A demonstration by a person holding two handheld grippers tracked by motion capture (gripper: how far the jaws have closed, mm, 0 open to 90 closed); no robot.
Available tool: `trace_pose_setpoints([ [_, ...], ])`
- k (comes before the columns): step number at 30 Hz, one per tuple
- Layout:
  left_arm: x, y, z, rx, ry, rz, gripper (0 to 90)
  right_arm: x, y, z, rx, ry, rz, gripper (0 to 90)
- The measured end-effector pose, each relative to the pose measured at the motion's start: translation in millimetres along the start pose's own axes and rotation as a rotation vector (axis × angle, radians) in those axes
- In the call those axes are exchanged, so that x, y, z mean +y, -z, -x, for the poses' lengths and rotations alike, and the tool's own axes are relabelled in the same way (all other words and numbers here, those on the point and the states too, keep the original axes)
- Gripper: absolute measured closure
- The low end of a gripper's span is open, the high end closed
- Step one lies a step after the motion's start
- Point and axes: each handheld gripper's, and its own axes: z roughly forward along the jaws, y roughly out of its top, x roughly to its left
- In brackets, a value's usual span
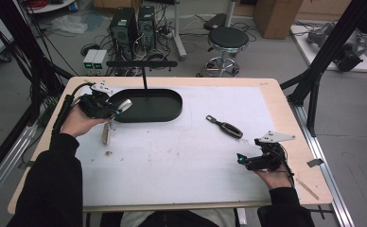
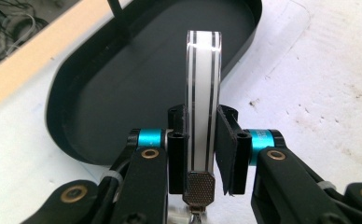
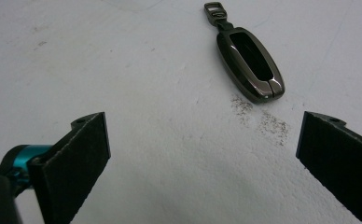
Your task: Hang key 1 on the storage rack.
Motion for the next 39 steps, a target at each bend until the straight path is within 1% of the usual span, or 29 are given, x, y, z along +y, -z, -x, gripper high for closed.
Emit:
trace_pose_setpoints([
  [3,7.6,5.9,1.9,0.009,-0.022,0.004,75.3,0.3,-0.6,0.0,0.006,0.002,0.002,2.0],
  [6,15.9,10.7,2.0,0.01,-0.029,0.02,75.4,0.3,-0.9,0.0,0.009,0.002,0.002,2.0],
  [11,30.0,15.3,2.2,0.026,-0.043,0.036,75.4,0.4,0.0,0.1,0.012,-0.001,0.007,2.0],
  [13,33.7,16.1,2.4,0.028,-0.044,0.045,75.5,0.2,0.1,0.8,0.011,0.0,0.007,2.0],
  [16,37.0,17.4,3.1,0.042,-0.065,0.053,75.4,0.2,-0.5,0.8,0.019,-0.004,0.003,2.0],
  [19,40.9,18.8,1.1,0.057,-0.067,0.055,75.4,0.6,-4.8,1.2,0.033,0.0,-0.003,2.0],
  [22,47.2,21.6,-0.9,0.07,-0.062,0.074,75.4,2.2,-7.5,0.4,0.046,0.005,-0.004,2.0],
  [25,56.1,23.7,-0.8,0.08,-0.07,0.082,75.4,3.5,-9.5,0.2,0.052,0.015,0.0,2.0],
  [27,61.1,24.0,-0.7,0.09,-0.08,0.089,75.4,4.6,-12.0,-0.4,0.06,0.017,-0.008,2.0],
  [28,63.7,24.1,-1.1,0.093,-0.078,0.095,75.4,4.9,-13.3,-0.3,0.063,0.022,-0.01,2.0],
  [30,69.0,23.7,-2.4,0.092,-0.085,0.099,75.4,6.5,-15.5,-0.1,0.068,0.029,-0.011,2.0],
  [33,76.8,21.6,-4.6,0.11,-0.098,0.107,75.5,7.9,-15.1,-0.9,0.07,0.026,0.001,2.0],
  [36,83.8,19.3,-7.8,0.133,-0.084,0.129,75.4,8.3,-15.6,0.3,0.075,0.027,0.005,2.0],
  [38,86.8,17.3,-10.1,0.167,-0.088,0.14,75.4,8.3,-16.2,0.6,0.075,0.024,0.0,2.0],
  [39,88.0,16.4,-11.9,0.174,-0.078,0.152,75.4,8.2,-16.7,1.0,0.073,0.027,-0.005,2.0],
])
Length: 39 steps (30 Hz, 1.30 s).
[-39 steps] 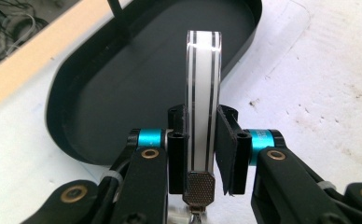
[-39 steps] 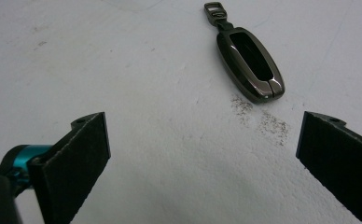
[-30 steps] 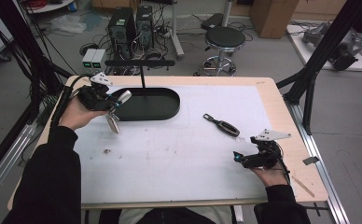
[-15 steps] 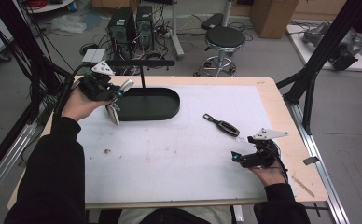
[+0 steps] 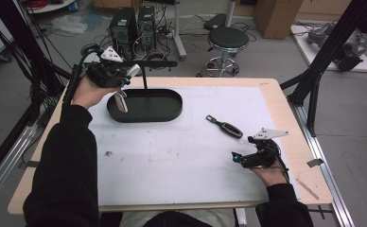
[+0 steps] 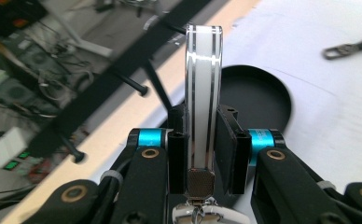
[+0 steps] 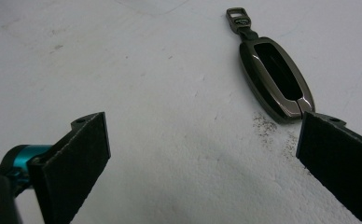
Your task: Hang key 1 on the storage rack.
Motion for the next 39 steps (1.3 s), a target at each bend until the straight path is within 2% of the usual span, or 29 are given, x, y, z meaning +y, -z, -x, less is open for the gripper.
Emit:
trace_pose_setpoints([
  [6,6.7,-1.7,-14.2,0.021,0.045,0.039,75.5,0.1,-1.9,0.4,0.003,0.008,-0.004,2.0],
  [9,8.3,-0.4,-18.2,0.047,0.044,0.075,75.5,0.1,-1.6,2.0,0.002,0.005,-0.002,2.0],
  [11,10.0,-0.1,-20.8,0.047,0.057,0.07,75.4,0.1,-1.4,1.7,0.0,0.002,-0.003,2.0],
  [12,11.0,0.0,-21.5,0.05,0.051,0.066,75.5,0.1,-1.2,1.4,-0.001,0.005,-0.003,2.0],
  [18,22.2,-4.0,-22.0,0.045,0.045,0.063,75.4,0.0,-0.7,1.6,-0.004,0.005,-0.001,2.0],
  [26,36.6,-12.7,-17.8,0.038,0.035,0.102,75.4,-0.3,-0.5,2.9,-0.008,0.007,0.003,2.0],
  [29,39.6,-14.1,-20.0,0.024,0.052,0.129,75.4,-0.2,-1.1,1.8,-0.008,0.009,-0.002,2.0],
  [31,40.8,-15.1,-22.2,0.038,0.06,0.137,75.4,-0.2,-1.0,1.9,-0.013,0.01,-0.002,2.0],
  [36,42.2,-19.1,-25.1,0.025,0.092,0.177,75.4,-0.9,0.8,3.9,-0.022,0.004,0.003,2.0],
  [39,43.1,-23.1,-25.4,0.052,0.091,0.17,75.4,-1.1,1.0,3.8,-0.023,0.006,0.005,2.0],
])
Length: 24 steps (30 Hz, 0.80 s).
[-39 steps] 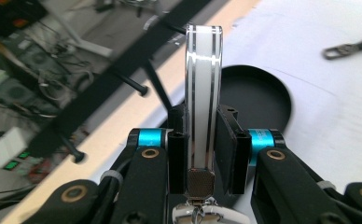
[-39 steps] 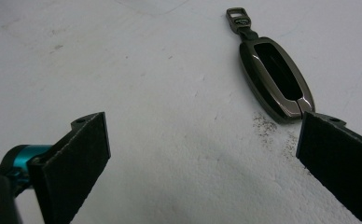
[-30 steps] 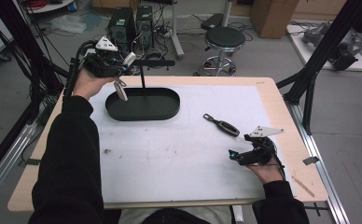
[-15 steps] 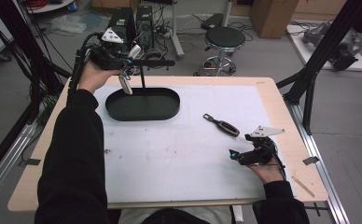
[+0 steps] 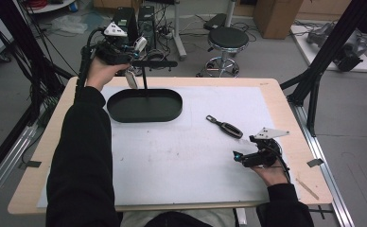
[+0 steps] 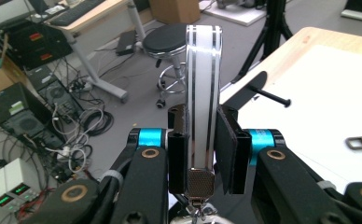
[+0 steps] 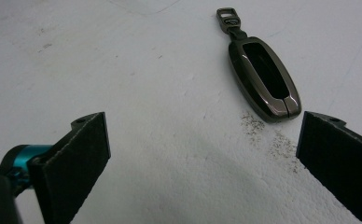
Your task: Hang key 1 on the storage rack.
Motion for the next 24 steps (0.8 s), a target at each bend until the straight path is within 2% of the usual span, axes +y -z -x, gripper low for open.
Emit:
trace_pose_setpoints([
  [3,-1.1,-2.7,-2.1,0.029,-0.008,-0.006,75.4,0.0,0.1,-0.2,0.001,0.001,0.0,2.0],
  [5,-1.1,-3.3,-3.5,0.035,0.015,0.013,75.4,0.0,-0.2,-0.2,0.001,-0.001,-0.002,2.0],
  [7,-1.2,-4.7,-3.9,0.053,0.02,0.019,75.4,-0.1,-0.8,-0.2,0.003,0.0,-0.006,2.0],
  [10,-2.5,-6.5,-7.4,0.094,0.019,0.004,75.4,-0.1,-1.9,0.9,0.001,0.004,-0.009,2.0],
  [12,-3.8,-7.4,-9.8,0.106,0.037,0.012,75.4,-0.2,-2.2,0.6,0.001,0.004,-0.011,2.0],
  [16,-4.1,-11.7,-10.2,0.127,0.044,0.039,75.3,-0.1,-2.8,0.5,0.0,0.005,-0.014,2.0],
  [19,-4.9,-15.2,-10.2,0.144,0.059,0.026,75.3,-0.2,-3.2,0.4,0.002,0.007,-0.017,2.0],
  [22,-8.6,-19.0,-13.2,0.14,0.09,-0.001,75.2,-0.3,-2.8,0.8,0.0,0.006,-0.016,2.0],
  [24,-9.9,-19.1,-14.7,0.122,0.122,-0.005,74.6,-0.5,-2.8,1.0,0.0,0.008,-0.016,2.0],
])
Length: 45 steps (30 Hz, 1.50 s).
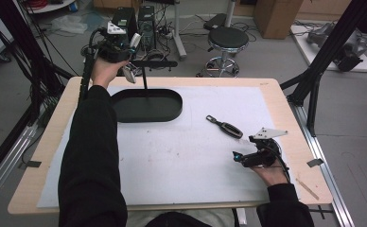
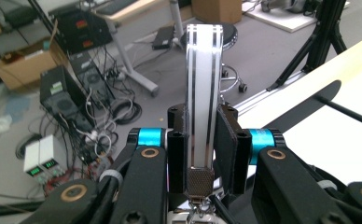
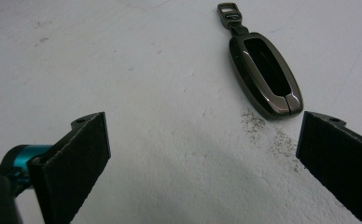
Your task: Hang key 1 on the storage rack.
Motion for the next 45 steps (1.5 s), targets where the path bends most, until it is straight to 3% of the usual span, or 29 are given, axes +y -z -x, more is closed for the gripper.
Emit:
trace_pose_setpoints([
  [3,2.1,7.7,-0.4,-0.026,0.025,0.062,64.6,-0.1,-0.4,0.0,0.004,-0.004,-0.004,2.0],
  [4,2.9,11.8,-2.0,-0.053,0.044,0.103,57.7,-0.1,-0.3,-0.5,0.003,0.0,-0.006,2.0],
  [6,4.3,15.3,-3.2,-0.092,0.072,0.126,38.2,-0.2,-1.1,-1.1,0.003,0.007,-0.006,2.0],
  [8,4.3,16.4,-3.0,-0.143,0.071,0.091,13.5,-0.1,-1.4,-1.2,0.005,0.006,-0.011,2.0],
  [11,0.1,17.4,-4.2,-0.224,0.085,0.04,1.7,-0.3,-0.8,-1.7,0.007,0.0,-0.012,2.0],
  [12,-2.0,16.6,-4.3,-0.239,0.1,0.023,1.7,-0.4,-0.7,-1.6,0.007,0.001,-0.012,2.0],
  [14,-7.2,16.9,-2.2,-0.245,0.078,0.004,1.7,-0.4,-0.6,-1.7,0.009,-0.001,-0.013,2.0],
  [19,-26.0,25.6,3.7,-0.241,0.089,0.072,1.7,-0.2,1.3,-1.8,0.018,-0.01,0.006,2.0],
  [26,-47.7,37.2,3.9,-0.272,0.122,0.087,1.8,-0.5,-0.1,-2.2,0.024,-0.006,-0.004,2.0],
  [30,-61.8,42.6,10.9,-0.34,0.131,0.099,1.8,-0.4,-0.3,-1.9,0.019,-0.008,0.0,2.0],
  [40,-80.7,52.2,29.2,-0.388,0.09,0.074,1.8,-0.5,-0.4,-2.4,0.018,-0.008,-0.005,2.0],
  [45,-88.9,60.3,35.3,-0.378,0.06,0.039,1.8,-0.8,-1.5,-3.3,0.014,0.0,-0.013,2.0],
])
